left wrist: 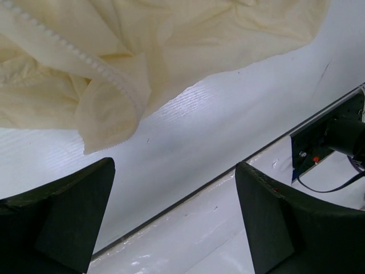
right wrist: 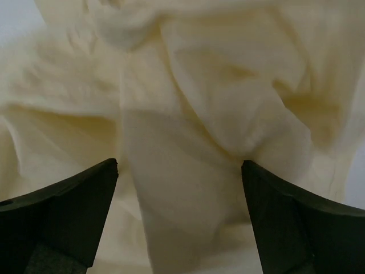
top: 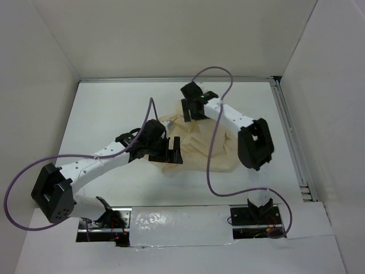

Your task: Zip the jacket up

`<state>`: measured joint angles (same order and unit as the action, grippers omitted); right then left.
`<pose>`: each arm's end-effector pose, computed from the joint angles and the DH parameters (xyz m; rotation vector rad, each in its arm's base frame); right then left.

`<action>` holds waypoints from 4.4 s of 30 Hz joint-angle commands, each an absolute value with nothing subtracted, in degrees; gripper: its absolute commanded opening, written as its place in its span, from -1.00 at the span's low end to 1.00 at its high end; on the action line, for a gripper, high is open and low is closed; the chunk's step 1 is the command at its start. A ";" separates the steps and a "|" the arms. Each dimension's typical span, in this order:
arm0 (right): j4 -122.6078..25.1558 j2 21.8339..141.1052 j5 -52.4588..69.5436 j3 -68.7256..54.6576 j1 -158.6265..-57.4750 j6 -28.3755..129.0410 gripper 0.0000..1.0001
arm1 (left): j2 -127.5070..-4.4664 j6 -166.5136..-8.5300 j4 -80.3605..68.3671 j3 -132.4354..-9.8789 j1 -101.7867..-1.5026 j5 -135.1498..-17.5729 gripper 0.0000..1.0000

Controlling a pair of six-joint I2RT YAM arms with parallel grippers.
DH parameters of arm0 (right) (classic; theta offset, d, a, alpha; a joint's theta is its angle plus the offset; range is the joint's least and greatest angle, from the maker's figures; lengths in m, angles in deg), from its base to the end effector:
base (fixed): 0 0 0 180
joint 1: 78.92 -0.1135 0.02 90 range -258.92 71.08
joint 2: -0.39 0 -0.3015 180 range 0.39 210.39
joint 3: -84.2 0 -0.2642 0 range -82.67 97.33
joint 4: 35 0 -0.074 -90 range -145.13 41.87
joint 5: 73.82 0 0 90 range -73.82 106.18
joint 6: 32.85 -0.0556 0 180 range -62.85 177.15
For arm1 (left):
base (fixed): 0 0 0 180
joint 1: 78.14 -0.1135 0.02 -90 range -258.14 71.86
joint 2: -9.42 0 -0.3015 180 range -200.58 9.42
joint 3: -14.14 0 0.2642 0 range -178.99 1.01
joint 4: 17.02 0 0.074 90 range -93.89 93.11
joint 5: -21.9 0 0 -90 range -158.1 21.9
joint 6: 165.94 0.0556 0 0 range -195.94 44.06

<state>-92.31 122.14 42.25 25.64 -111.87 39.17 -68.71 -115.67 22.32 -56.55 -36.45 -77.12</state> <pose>0.4406 0.2565 0.2638 -0.1551 2.4377 -0.2052 0.2244 -0.2115 0.2804 0.1232 2.5473 -0.8110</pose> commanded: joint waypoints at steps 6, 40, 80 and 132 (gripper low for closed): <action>-80.74 79.95 29.02 -10.04 -100.92 33.25 0.94 | -63.01 -119.62 27.56 -55.50 -37.97 -71.89 0.99; -73.97 104.28 24.09 -9.81 -90.79 42.30 -1.00 | -92.79 -108.11 10.35 -71.76 -37.19 -88.14 0.99; -77.56 50.34 -9.30 -34.46 -90.95 19.72 -1.00 | -115.02 -117.34 27.64 -94.33 -43.43 -79.61 0.99; -68.26 91.87 3.27 -30.82 -97.65 25.68 -1.00 | -101.67 -115.67 30.38 -82.29 -47.91 -55.45 0.06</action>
